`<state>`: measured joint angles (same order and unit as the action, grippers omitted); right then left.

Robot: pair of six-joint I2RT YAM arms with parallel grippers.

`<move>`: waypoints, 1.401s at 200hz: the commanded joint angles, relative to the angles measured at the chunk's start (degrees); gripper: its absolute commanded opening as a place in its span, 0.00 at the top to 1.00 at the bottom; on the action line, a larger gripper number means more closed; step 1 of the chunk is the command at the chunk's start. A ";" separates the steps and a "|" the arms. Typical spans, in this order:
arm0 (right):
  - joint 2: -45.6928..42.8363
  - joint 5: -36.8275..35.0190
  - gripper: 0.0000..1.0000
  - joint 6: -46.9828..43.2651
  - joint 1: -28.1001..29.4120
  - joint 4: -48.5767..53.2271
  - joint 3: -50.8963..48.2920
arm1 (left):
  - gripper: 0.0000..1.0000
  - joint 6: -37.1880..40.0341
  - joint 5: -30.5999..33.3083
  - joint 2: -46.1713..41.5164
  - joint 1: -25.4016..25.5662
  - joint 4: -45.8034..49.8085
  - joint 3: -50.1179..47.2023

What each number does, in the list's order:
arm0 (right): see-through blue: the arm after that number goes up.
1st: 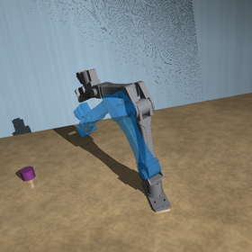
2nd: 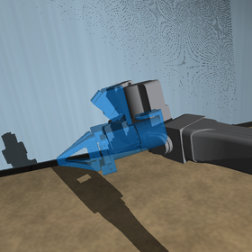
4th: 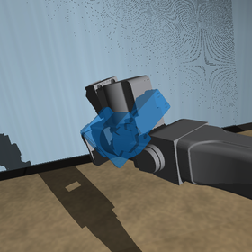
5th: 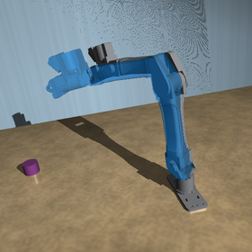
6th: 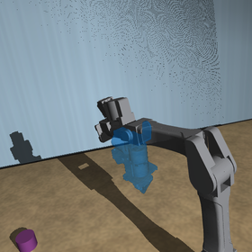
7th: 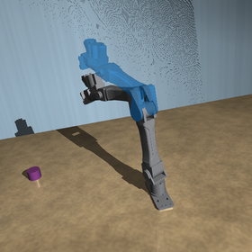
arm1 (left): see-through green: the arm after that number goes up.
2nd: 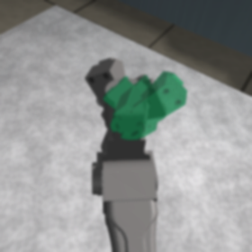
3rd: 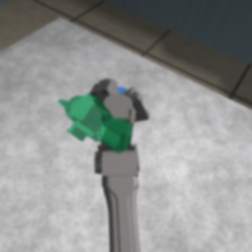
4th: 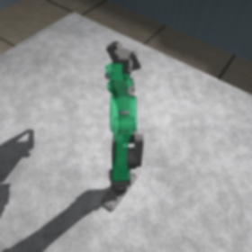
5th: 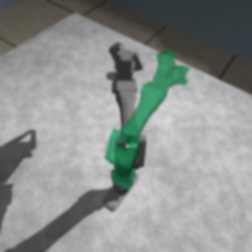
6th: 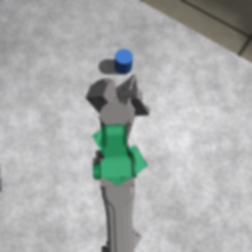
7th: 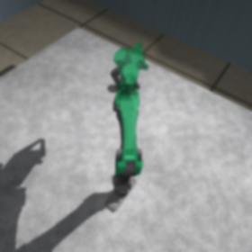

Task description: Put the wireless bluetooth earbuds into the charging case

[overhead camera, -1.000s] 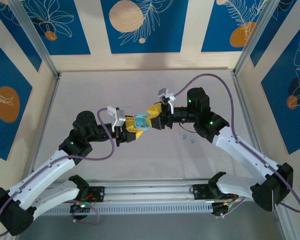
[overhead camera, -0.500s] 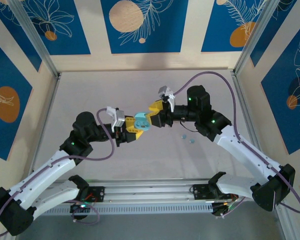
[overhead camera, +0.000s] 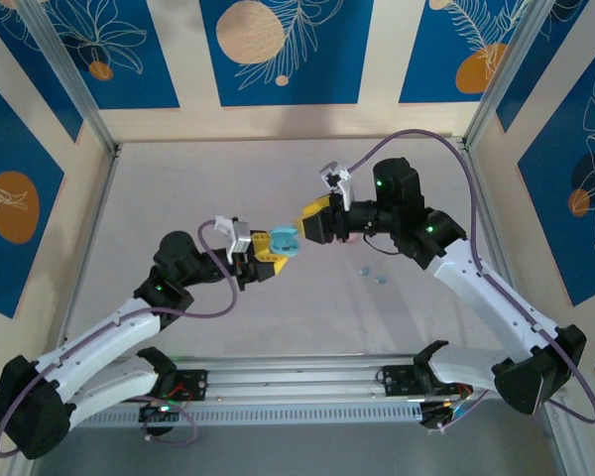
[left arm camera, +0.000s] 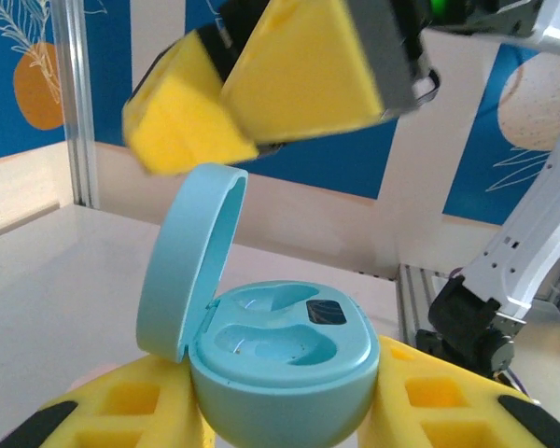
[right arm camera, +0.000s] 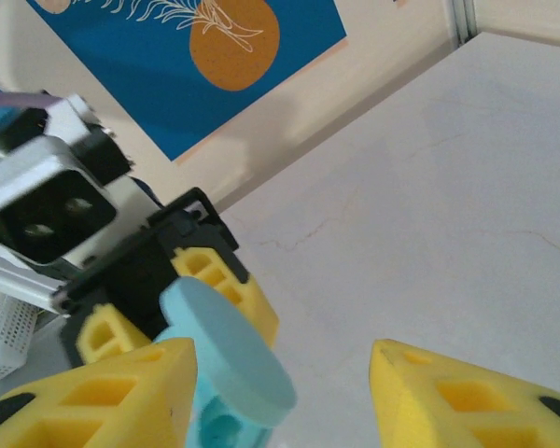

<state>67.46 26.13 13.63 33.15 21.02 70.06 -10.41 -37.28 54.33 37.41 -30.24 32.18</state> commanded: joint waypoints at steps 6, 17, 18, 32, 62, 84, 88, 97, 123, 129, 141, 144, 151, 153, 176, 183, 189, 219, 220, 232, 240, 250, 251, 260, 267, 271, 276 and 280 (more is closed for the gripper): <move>-0.50 2.68 0.47 0.45 -0.19 3.87 0.86 | 0.65 0.72 2.12 1.18 0.56 -8.25 -1.08; -1.44 0.38 0.46 0.10 -0.19 3.72 -0.11 | 0.64 0.75 2.12 1.64 0.62 -8.26 -0.92; -1.54 0.27 0.46 0.09 -0.19 3.75 -0.24 | 0.64 0.75 2.07 1.69 0.59 -8.30 -0.91; -2.54 -0.32 0.46 -1.25 -0.23 3.47 -1.30 | 0.65 0.79 2.03 1.88 0.56 -8.37 -0.98; -3.20 -2.51 0.46 -8.06 0.77 3.39 -2.52 | 0.64 0.96 1.42 1.88 0.57 -8.87 -1.28; -4.64 -13.52 0.47 -7.50 0.43 4.36 -2.78 | 0.64 1.42 1.85 1.59 0.64 -9.05 -1.49; -4.90 -15.27 0.48 -6.34 -0.13 4.71 -2.82 | 0.64 1.53 2.21 1.45 0.57 -9.11 -1.60; -5.62 -17.59 0.48 -2.80 -1.77 5.34 -3.36 | 0.64 1.80 2.86 1.19 0.58 -9.61 -1.98; -6.90 -21.11 0.52 14.24 -9.68 11.09 -5.50 | 0.65 2.66 4.00 0.41 0.57 -9.94 -2.65; -6.93 -21.78 0.54 18.28 -11.83 13.64 -5.89 | 0.65 2.76 4.25 0.24 0.58 -9.89 -2.69; -6.82 -20.49 0.59 25.21 -16.67 19.11 -7.62 | 0.65 2.89 4.71 0.00 0.57 -9.52 -2.74; -6.86 -19.71 0.60 26.42 -17.80 20.16 -8.20 | 0.65 2.88 4.87 -0.09 0.60 -9.41 -2.74; -7.06 -18.27 0.62 28.63 -20.37 22.24 -10.06 | 0.65 2.95 5.15 -0.32 0.57 -9.23 -2.82; -7.12 -18.06 0.63 29.13 -20.97 22.82 -10.63 | 0.65 2.95 5.16 -0.39 0.61 -9.25 -2.83; -7.63 -17.93 0.66 32.60 -25.36 26.53 -17.89 | 0.65 2.97 5.89 -1.28 0.59 -8.88 -3.27; -7.70 -17.86 0.67 32.60 -25.99 26.69 -19.73 | 0.65 2.87 6.00 -1.55 0.63 -8.64 -3.33; -7.58 -18.67 0.67 32.56 -26.56 26.87 -21.21 | 0.65 2.93 6.01 -1.75 0.57 -8.50 -3.30; -5.20 -19.72 0.67 30.20 -28.30 23.56 -26.73 | 0.64 2.95 5.99 -2.28 0.64 -8.03 -3.09; -5.04 -19.63 0.67 29.95 -28.31 23.33 -26.86 | 0.64 2.95 6.03 -2.24 0.60 -8.01 -3.05; -3.37 -18.49 0.67 28.72 -27.98 20.82 -27.50 | 0.64 2.91 6.08 -2.29 0.59 -7.78 -3.00; -2.00 -17.20 0.67 27.70 -27.76 19.28 -27.24 | 0.64 2.82 6.15 -2.25 0.60 -7.83 -3.00; -0.10 -17.04 0.67 27.16 -27.21 18.23 -26.57 | 0.64 2.68 6.09 -2.18 0.62 -7.83 -2.92; 0.15 -17.10 0.67 27.16 -27.14 18.16 -26.48 | 0.64 2.64 6.13 -2.20 0.63 -7.87 -2.92; 2.23 -17.34 0.67 27.03 -26.70 17.33 -25.59 | 0.64 2.58 6.24 -2.06 0.64 -8.02 -2.92; 4.07 -16.94 0.67 26.68 -26.45 16.25 -25.12 | 0.64 2.38 6.30 -2.03 0.62 -8.16 -2.92; 5.10 -16.74 0.67 26.55 -26.35 15.75 -24.69 | 0.64 2.21 6.33 -1.95 0.58 -8.25 -2.96; 6.50 -16.57 0.67 26.46 -26.21 15.20 -24.20 | 0.64 2.11 6.34 -1.90 0.60 -8.36 -3.00; 7.59 -16.63 0.67 26.45 -26.14 14.84 -23.76 | 0.64 2.07 6.38 -1.94 0.65 -8.37 -2.96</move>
<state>70.37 7.51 41.54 6.26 39.77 43.46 -8.47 -31.38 52.95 37.43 -37.08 29.39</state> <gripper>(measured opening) 0.330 0.361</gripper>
